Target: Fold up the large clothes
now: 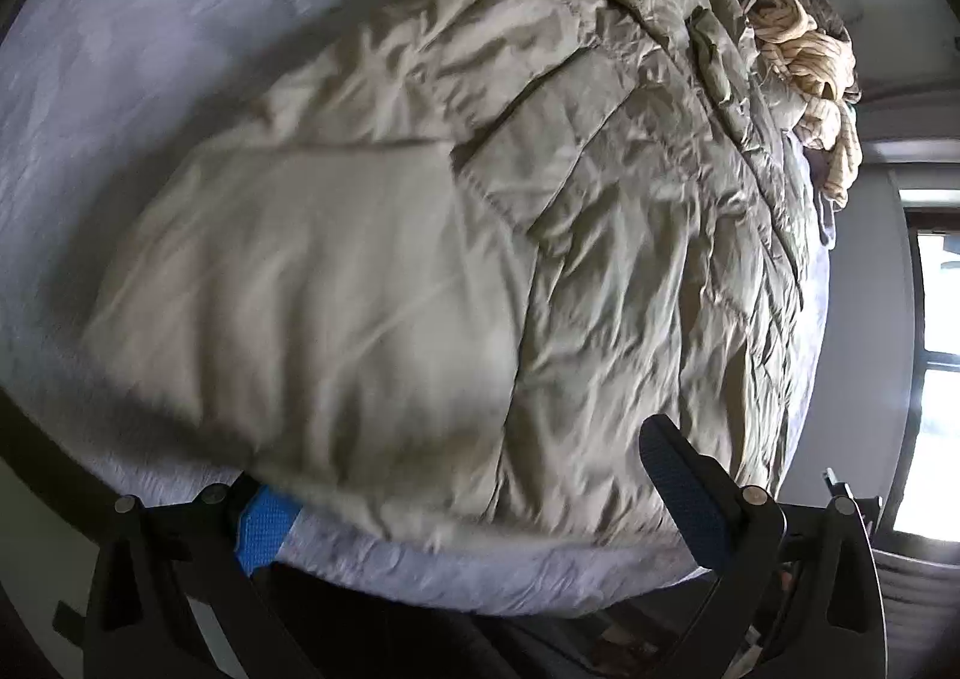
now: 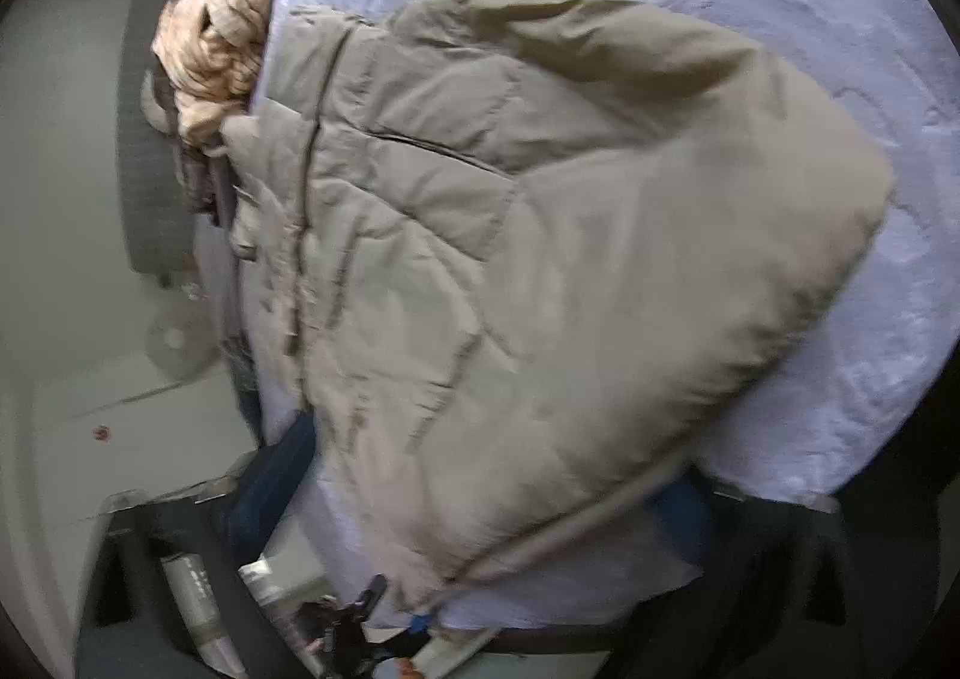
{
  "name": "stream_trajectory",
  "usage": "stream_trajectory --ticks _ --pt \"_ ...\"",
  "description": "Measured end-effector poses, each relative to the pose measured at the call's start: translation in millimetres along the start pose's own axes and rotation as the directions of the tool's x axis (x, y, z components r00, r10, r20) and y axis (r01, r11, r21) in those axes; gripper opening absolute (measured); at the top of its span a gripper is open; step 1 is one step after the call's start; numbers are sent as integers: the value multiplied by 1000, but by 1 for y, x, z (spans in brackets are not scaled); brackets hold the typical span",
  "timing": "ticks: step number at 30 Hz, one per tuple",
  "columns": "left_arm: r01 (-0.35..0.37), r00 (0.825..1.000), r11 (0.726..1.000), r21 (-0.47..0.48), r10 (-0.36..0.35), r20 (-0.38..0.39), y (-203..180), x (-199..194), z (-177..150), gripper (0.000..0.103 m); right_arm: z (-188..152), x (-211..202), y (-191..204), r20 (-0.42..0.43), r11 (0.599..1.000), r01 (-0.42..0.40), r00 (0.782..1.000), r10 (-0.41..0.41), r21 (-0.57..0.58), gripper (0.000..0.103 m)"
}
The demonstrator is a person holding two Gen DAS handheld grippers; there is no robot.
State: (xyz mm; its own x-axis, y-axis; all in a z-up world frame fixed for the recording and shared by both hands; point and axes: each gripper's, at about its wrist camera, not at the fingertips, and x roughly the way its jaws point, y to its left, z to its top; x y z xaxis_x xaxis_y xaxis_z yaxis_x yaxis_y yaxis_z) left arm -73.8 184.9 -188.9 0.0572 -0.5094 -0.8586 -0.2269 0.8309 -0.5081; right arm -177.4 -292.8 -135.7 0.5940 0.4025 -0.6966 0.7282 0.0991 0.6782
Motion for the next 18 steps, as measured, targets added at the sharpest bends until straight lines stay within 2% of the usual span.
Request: stream_trajectory --ticks 3,8,9,11,12,13,14,15,16,17,18 --pt "7 1000 1000 15 -6 -9 -1 3 6 103 0 2 5 6 1000 -16 1000 16 1 103" --pt "32 999 999 23 -32 -13 -1 7 10 100 -1 8 8 -22 998 62 998 -63 -25 103" --pt "38 999 999 33 -37 -10 -1 5 11 92 -3 10 9 -30 997 69 997 -70 -29 103" --pt "49 999 997 64 -48 -17 -2 2 12 60 -5 10 6 -44 996 84 995 -85 -33 103" --pt "58 998 995 80 -57 -27 0 0 13 28 -6 12 5 -46 996 88 995 -89 -29 103" --pt "65 997 993 96 -62 -37 1 -1 15 17 -8 12 5 -45 996 83 995 -84 -26 102" --pt "66 998 992 112 -63 -27 -1 -6 17 17 -8 13 4 -45 997 74 996 -75 -22 99" --pt "68 998 989 131 -68 -10 -4 -11 18 15 -9 13 4 -49 997 69 996 -70 -20 94" --pt "73 997 986 147 -74 -1 -5 -18 19 12 -9 15 3 -54 997 73 996 -74 -17 71" --pt "77 997 984 163 -80 10 -9 -24 20 12 -9 16 2 -65 994 106 992 -106 -15 37" --pt "82 996 979 185 -89 26 -14 -32 21 12 -8 16 0 -70 991 136 988 -137 -14 20"
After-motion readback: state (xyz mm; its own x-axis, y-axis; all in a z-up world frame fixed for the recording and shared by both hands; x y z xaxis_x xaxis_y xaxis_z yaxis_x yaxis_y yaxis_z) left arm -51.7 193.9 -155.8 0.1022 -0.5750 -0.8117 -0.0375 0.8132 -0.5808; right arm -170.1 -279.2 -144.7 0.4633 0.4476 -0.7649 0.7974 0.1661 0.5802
